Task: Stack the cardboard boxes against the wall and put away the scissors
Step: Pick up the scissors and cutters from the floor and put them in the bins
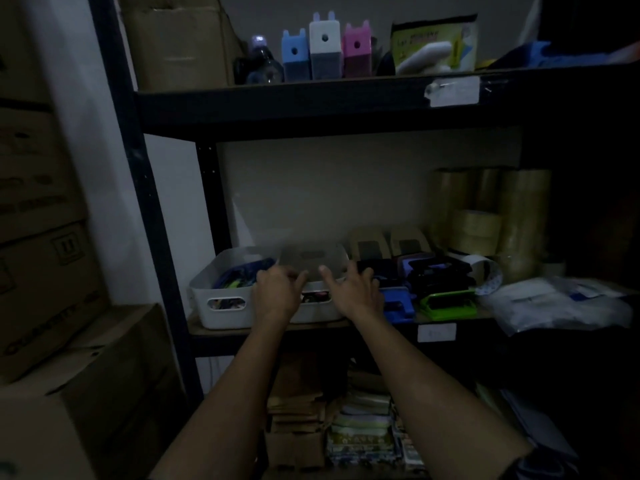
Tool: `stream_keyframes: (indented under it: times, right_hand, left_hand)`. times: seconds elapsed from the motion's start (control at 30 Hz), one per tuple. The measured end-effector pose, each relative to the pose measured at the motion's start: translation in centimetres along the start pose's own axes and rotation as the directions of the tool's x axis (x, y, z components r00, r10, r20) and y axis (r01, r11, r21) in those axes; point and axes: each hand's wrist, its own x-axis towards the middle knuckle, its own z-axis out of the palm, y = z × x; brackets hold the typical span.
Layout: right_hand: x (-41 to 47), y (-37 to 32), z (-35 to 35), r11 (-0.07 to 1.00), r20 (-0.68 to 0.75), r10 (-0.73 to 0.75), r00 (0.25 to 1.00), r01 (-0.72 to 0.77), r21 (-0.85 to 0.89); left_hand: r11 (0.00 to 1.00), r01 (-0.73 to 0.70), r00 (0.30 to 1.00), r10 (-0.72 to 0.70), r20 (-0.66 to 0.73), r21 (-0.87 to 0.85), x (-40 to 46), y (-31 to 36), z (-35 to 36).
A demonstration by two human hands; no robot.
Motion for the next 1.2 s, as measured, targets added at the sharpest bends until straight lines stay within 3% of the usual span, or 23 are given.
stream_keyframes:
  times: [0.1, 0.17, 0.23, 0.3, 0.43, 0.5, 0.6, 0.7, 0.77, 0.87, 1.1, 1.2]
  right_hand:
    - [-0.4, 0.0, 0.0, 0.999, -0.038, -0.008, 0.999, 0.01, 0.05]
    - [-1.1, 0.2, 0.5, 0.997, -0.169, -0.039, 0.985, 0.049, 0.059]
    - [-2.7, 1.0, 1.4, 0.99, -0.358, -0.097, 0.929, 0.127, 0.06]
    - [-5.3, 2.4, 3.4, 0.971, -0.426, -0.163, 0.89, 0.221, 0.09]
    - [-11.4, 7.5, 10.4, 0.943, -0.232, -0.26, 0.937, 0.298, 0.147]
    - [-14.3, 10.6, 13.6, 0.957, -0.061, -0.22, 0.974, 0.228, 0.178]
    - [-18.1, 15.5, 19.4, 0.981, 0.289, -0.124, 0.949, 0.074, 0.178]
    - [-21.7, 19.3, 24.6, 0.991, 0.553, 0.047, 0.832, -0.107, 0.077]
    - [-24.1, 21.3, 28.1, 0.988, 0.624, 0.116, 0.773, -0.153, 0.007]
    - [-26.7, 23.7, 33.0, 0.994, 0.671, 0.103, 0.734, -0.091, -0.053]
    - [-27.1, 26.0, 41.0, 0.989, 0.671, -0.076, 0.738, 0.14, -0.041]
    - [-27.2, 26.2, 42.6, 0.963, 0.688, -0.124, 0.715, 0.253, -0.089]
  left_hand:
    - [0.979, -0.143, 0.989, 0.135, -0.063, -0.142, -0.9, -1.1, -0.4]
    - [0.958, -0.208, 0.972, 0.18, -0.153, -0.196, -2.4, -1.5, -1.0]
    - [0.943, -0.222, 0.951, 0.154, -0.267, -0.246, -4.3, -2.0, -1.3]
    - [0.944, -0.161, 0.954, 0.074, -0.289, -0.287, -7.2, -3.1, -1.3]
    - [0.96, 0.004, 0.998, -0.023, -0.066, -0.281, -15.0, -8.2, 1.4]
    - [0.968, 0.097, 0.993, -0.077, 0.094, -0.231, -19.1, -11.3, 3.2]
    - [0.941, 0.305, 0.9, -0.235, 0.367, -0.144, -25.5, -16.6, 6.0]
    - [0.876, 0.481, 0.762, -0.416, 0.496, -0.005, -31.5, -21.0, 8.1]
    - [0.824, 0.557, 0.673, -0.52, 0.526, 0.101, -35.2, -23.9, 9.6]
    - [0.744, 0.636, 0.595, -0.643, 0.481, 0.207, -40.1, -28.1, 11.8]
    - [0.676, 0.618, 0.547, -0.736, 0.398, 0.4, -46.0, -33.2, 15.8]
    - [0.737, 0.522, 0.611, -0.674, 0.415, 0.429, -47.9, -34.3, 16.4]
